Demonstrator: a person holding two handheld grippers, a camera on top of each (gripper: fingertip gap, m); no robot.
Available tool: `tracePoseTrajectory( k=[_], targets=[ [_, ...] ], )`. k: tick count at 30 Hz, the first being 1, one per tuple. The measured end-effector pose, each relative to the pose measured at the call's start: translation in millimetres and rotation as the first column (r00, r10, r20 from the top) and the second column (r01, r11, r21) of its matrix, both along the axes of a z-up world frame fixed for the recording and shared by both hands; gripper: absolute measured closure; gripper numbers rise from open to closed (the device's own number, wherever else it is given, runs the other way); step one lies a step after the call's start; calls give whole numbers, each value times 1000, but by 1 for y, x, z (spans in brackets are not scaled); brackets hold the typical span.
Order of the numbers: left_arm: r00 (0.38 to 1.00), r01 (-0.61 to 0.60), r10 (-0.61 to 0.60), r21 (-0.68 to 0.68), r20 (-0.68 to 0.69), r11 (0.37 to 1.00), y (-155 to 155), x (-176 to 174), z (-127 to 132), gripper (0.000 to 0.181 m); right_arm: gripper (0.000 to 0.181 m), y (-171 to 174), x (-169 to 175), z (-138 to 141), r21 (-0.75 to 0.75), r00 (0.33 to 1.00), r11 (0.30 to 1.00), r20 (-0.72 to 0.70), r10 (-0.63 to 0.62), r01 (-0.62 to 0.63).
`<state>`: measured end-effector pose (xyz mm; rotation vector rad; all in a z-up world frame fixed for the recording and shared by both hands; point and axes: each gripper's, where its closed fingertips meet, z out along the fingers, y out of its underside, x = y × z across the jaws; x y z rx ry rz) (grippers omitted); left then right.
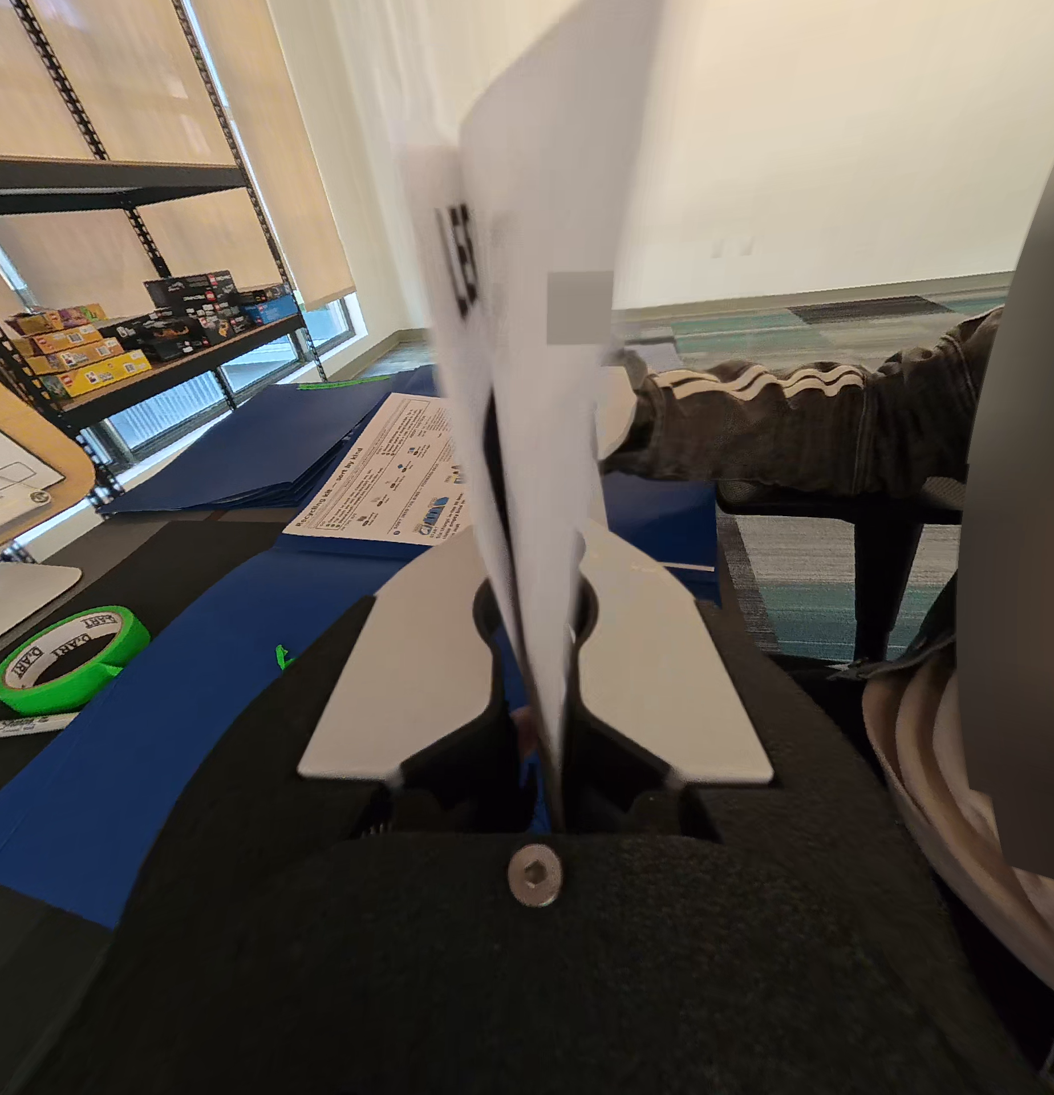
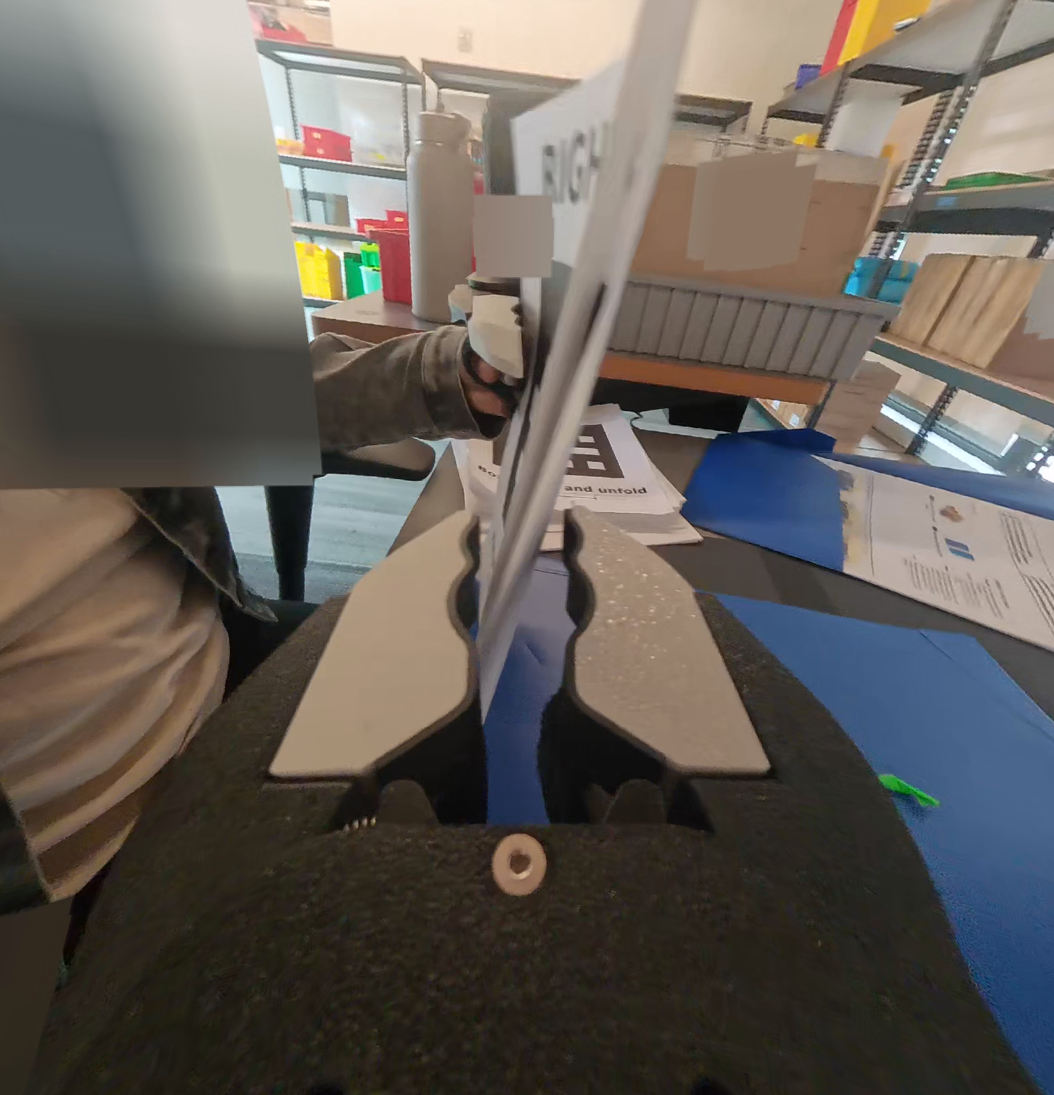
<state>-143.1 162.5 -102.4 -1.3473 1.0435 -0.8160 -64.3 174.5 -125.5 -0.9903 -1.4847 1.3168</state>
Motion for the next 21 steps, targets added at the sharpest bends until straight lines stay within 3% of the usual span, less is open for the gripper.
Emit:
tracePoseTrajectory(
  k=[2,9,12,16,21],
  targets=[
    [1000,16,-16,15,-6,1000,-2,5,-1,153,162,-4,-3,0,17,1000,1000,-8,13,-13],
    [999,37,-37,52,-1,998,-7,23,-2,129,158,-9,-15,-1,56,999,998,-50,5,-3],
    [999,-50,49,87,10,995,4,12,4,98,153,-7,-12,4,63,998,998,-69,-7,11],
    [992,-99,87,130,95,987,10,-3,15,102,142,-6,-13,7,49,996,999,-91,-16,21],
    [992,-79,64,135,111,988,11,14,19,104,120,-3,-31,3,97,995,991,-26,-95,97]
  ],
)
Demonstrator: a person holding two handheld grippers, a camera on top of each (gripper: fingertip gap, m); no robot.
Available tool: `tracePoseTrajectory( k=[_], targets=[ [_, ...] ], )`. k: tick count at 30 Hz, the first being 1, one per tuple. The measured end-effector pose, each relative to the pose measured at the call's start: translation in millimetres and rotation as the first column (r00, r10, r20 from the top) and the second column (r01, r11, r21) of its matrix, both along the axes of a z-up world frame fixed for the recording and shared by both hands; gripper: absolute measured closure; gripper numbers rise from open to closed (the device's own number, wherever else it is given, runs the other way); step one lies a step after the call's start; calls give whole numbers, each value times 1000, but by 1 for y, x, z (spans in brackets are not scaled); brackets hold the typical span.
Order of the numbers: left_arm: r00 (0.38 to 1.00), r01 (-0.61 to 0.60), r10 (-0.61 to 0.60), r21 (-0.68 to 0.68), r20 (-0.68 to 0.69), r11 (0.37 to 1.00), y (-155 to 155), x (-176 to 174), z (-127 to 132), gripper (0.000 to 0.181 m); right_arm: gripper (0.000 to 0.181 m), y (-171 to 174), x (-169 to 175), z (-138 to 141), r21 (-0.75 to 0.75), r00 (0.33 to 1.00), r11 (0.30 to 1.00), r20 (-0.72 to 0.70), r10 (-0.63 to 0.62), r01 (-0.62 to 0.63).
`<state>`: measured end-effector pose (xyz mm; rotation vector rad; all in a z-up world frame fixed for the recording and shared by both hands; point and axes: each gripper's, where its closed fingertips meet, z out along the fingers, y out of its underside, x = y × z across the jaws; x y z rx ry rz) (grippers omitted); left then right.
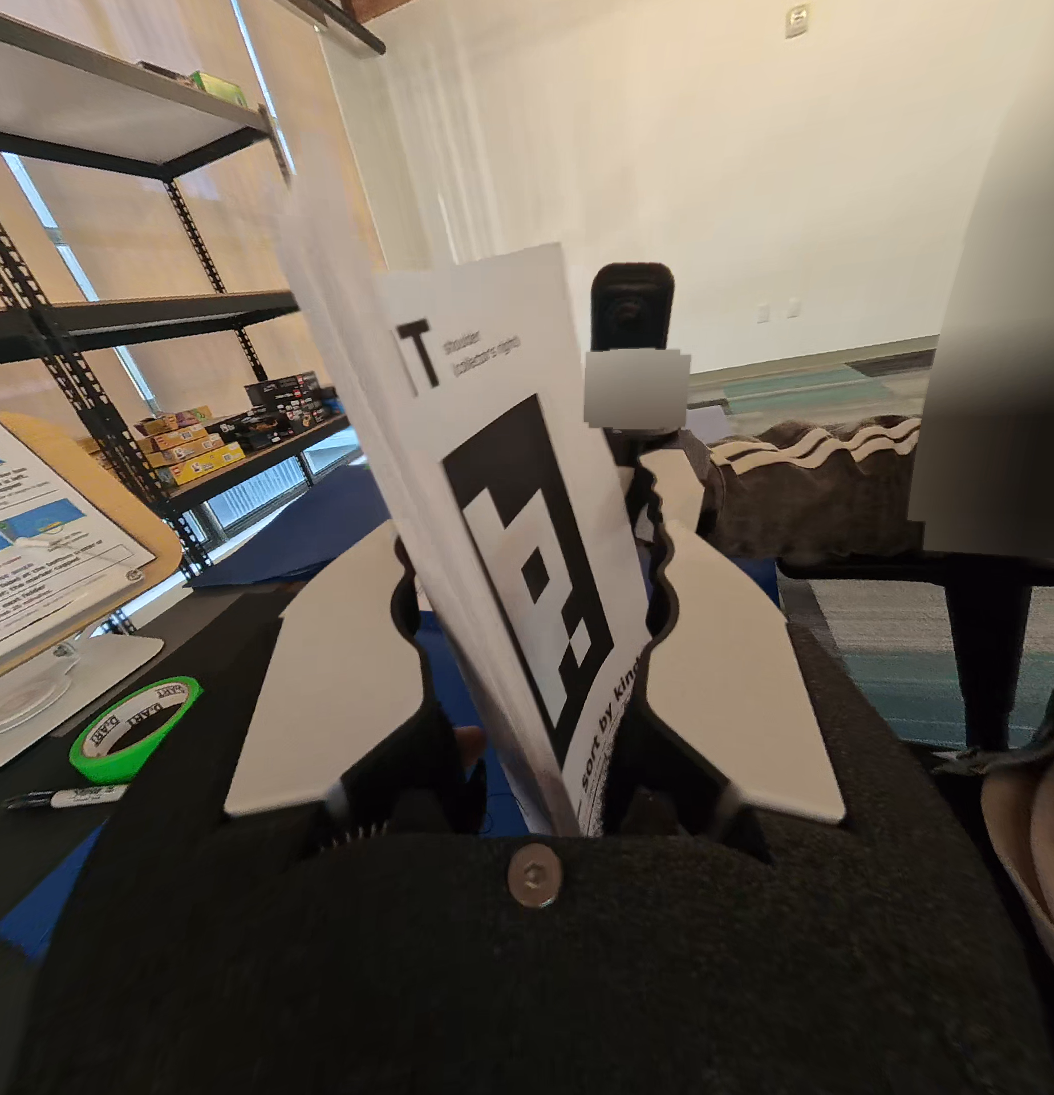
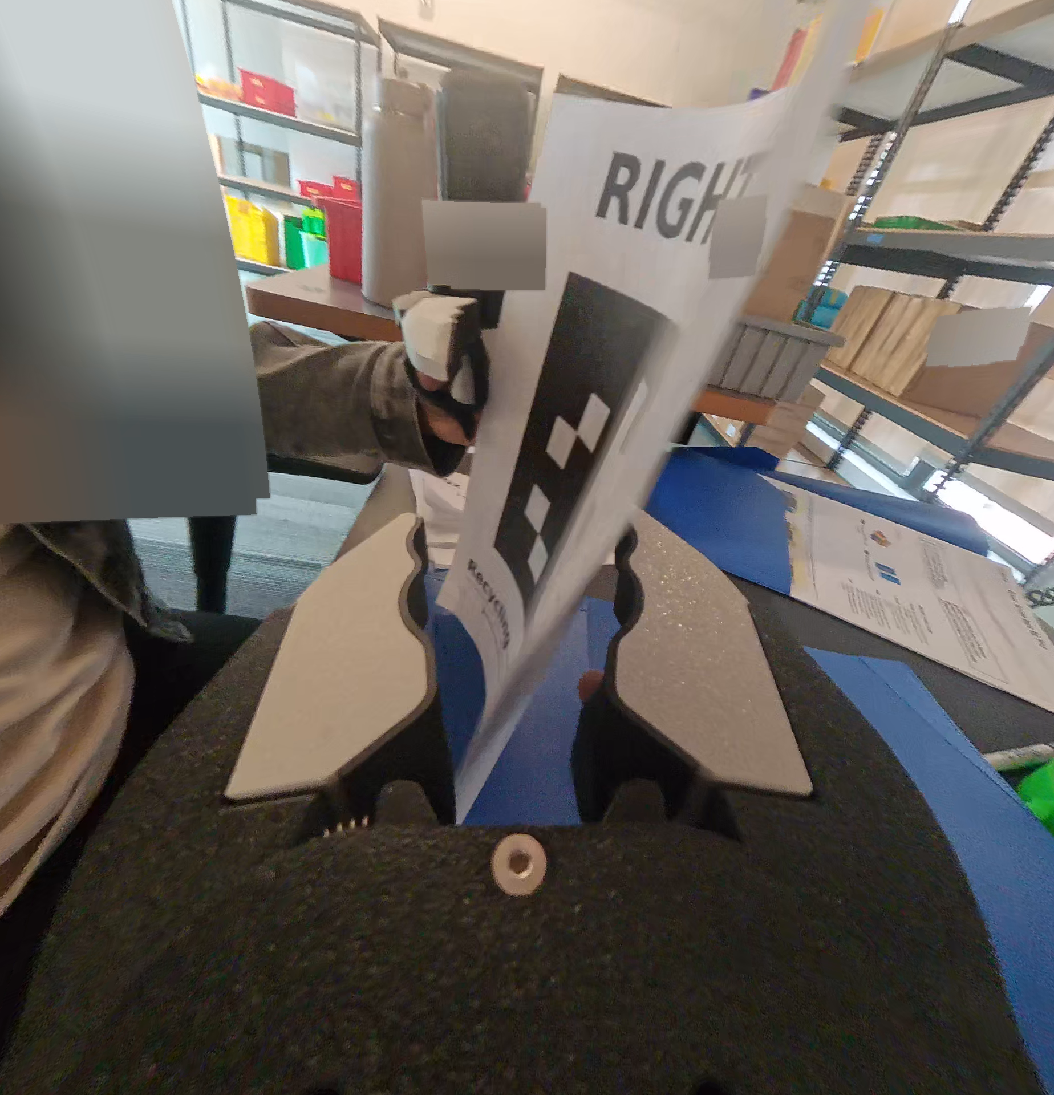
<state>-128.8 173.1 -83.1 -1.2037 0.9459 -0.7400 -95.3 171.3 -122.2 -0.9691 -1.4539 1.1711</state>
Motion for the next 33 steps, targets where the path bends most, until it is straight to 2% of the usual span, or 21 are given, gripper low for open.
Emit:
tracePoseTrajectory(
  k=[1,5,8,11,13,19,23,25,27,30,31,32,33],
  targets=[
    [1000,-4,4,8,8,1000,0,1,1,104,120,1,-2,2,5,1000,1000,-6,-17,17],
    [999,24,-26,43,30,999,-6,-3,3,124,125,7,-4,1,19,997,997,-1,-72,72],
    [993,55,-61,61,102,997,-9,-2,13,132,122,7,-12,0,-20,998,998,12,-66,66],
    [996,31,-41,131,76,991,-10,4,14,135,111,6,-20,-7,0,994,997,71,-83,83],
    [995,-2,-16,190,97,982,-11,3,19,136,113,4,-21,-6,-7,995,997,59,-77,78],
    [992,-27,2,190,130,981,-7,-1,21,132,115,7,-20,-2,-32,995,995,33,-90,91],
    [993,-44,24,171,117,984,-4,-14,23,133,116,13,-7,2,-30,994,994,29,-108,109],
    [1000,5,-5,73,9,997,-5,-18,6,125,117,16,3,1,-44,992,992,37,-119,121],
    [993,32,-36,-40,-108,999,-7,-25,-20,126,122,16,10,-8,-47,990,991,68,-123,126],
    [974,28,-45,-81,-222,996,-5,-30,-52,152,144,25,9,-21,-3,982,986,92,-166,167],
    [966,-1,-17,-71,-256,997,0,-31,-60,170,153,25,8,-24,1,982,987,99,-163,163],
    [961,-35,17,-61,-277,998,6,-33,-64,179,163,26,8,-27,3,981,988,111,-156,157],
    [962,-43,24,-62,-271,997,8,-32,-63,180,172,26,8,-29,8,980,988,122,-155,155]
  ],
)
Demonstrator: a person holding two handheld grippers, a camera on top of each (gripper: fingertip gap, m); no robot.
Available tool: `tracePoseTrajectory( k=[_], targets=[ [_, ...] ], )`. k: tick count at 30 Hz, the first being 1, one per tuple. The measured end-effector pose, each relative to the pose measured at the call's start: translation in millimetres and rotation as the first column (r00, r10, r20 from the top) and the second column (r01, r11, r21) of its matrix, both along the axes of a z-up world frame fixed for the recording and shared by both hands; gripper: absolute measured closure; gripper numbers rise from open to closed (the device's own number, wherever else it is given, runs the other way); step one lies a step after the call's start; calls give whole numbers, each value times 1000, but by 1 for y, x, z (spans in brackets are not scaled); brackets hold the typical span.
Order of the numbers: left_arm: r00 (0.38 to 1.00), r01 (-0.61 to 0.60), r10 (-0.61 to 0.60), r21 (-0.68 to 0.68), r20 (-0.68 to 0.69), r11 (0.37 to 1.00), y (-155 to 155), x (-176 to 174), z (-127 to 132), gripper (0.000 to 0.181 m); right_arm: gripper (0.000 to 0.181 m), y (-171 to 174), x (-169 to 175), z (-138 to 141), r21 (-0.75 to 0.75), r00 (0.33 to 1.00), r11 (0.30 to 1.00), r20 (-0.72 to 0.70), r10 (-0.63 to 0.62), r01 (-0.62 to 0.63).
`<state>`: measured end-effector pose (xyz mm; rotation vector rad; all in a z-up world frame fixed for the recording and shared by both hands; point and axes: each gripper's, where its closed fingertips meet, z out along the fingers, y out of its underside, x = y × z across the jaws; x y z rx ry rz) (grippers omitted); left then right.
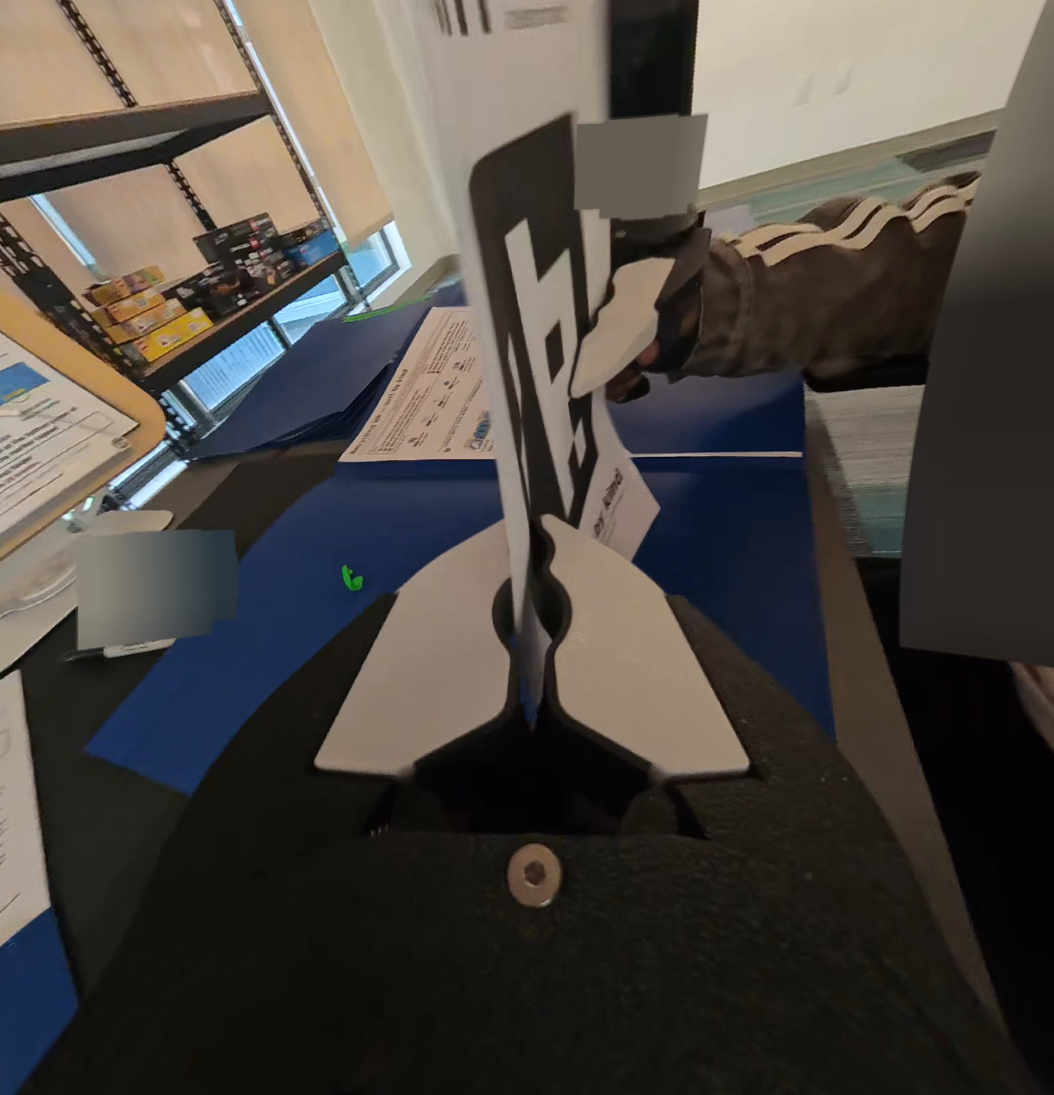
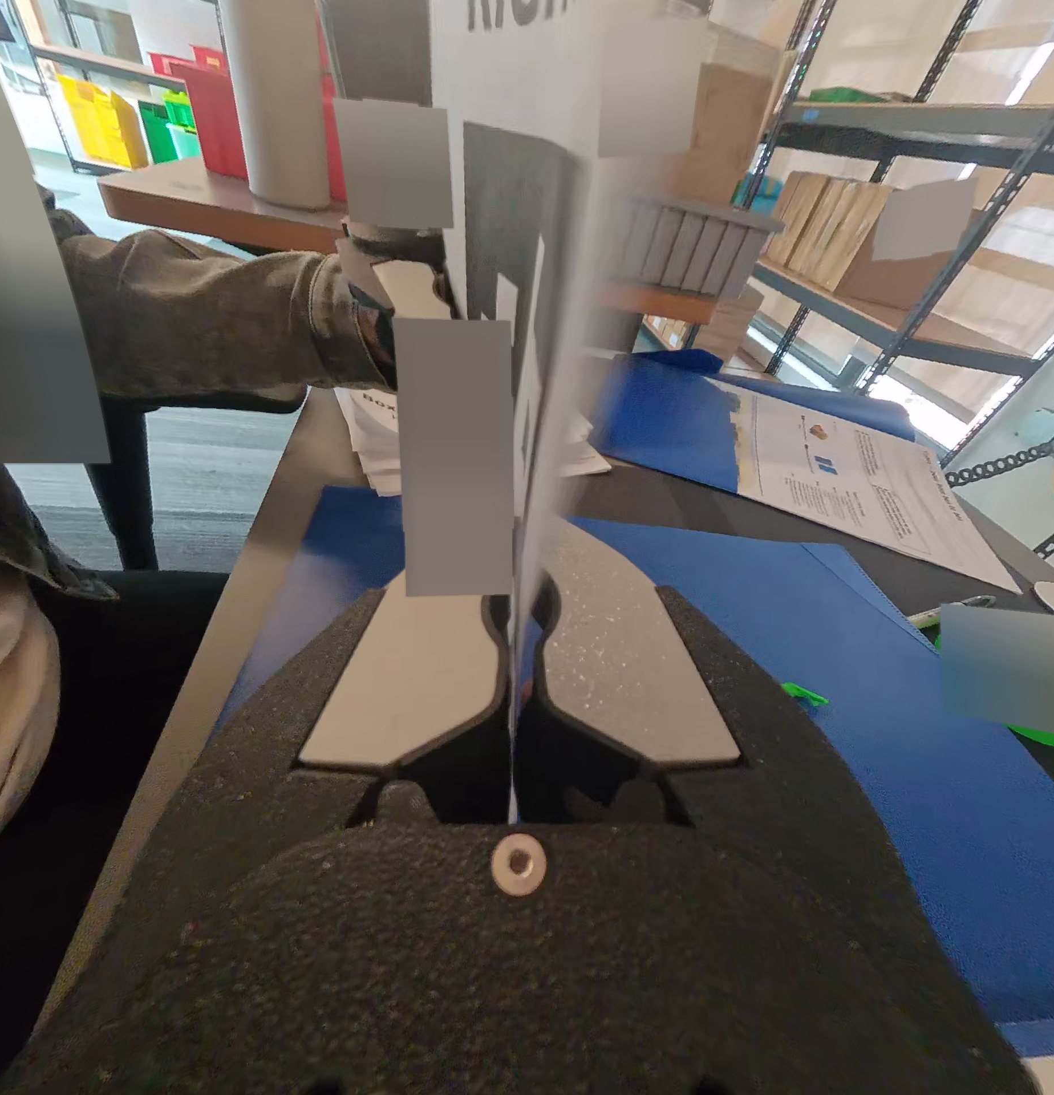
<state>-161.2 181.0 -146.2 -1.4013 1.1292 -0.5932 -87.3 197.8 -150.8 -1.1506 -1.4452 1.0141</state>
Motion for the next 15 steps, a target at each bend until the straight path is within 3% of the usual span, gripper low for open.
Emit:
tracePoseTrajectory(
  k=[1,5,8,10,12,15],
  targets=[
    [1000,14,-14,-17,13,1000,-1,2,3,179,181,1,1,1,6,1000,1000,1,0,0],
    [988,3,6,-55,156,998,14,8,40,179,181,3,12,29,-29,1000,1000,-22,11,-12],
    [982,-18,46,-155,181,988,38,7,57,147,181,19,47,66,-103,996,995,-85,-27,19],
    [994,-24,54,-307,90,951,52,6,39,132,181,35,81,88,-199,984,979,-164,-76,42],
    [997,-54,16,-489,-80,870,58,10,-3,127,181,50,113,97,-292,964,955,-234,-123,51],
    [944,-52,-176,-655,-278,754,48,30,-64,128,181,61,145,88,-405,942,914,-299,-154,21]
  ],
)
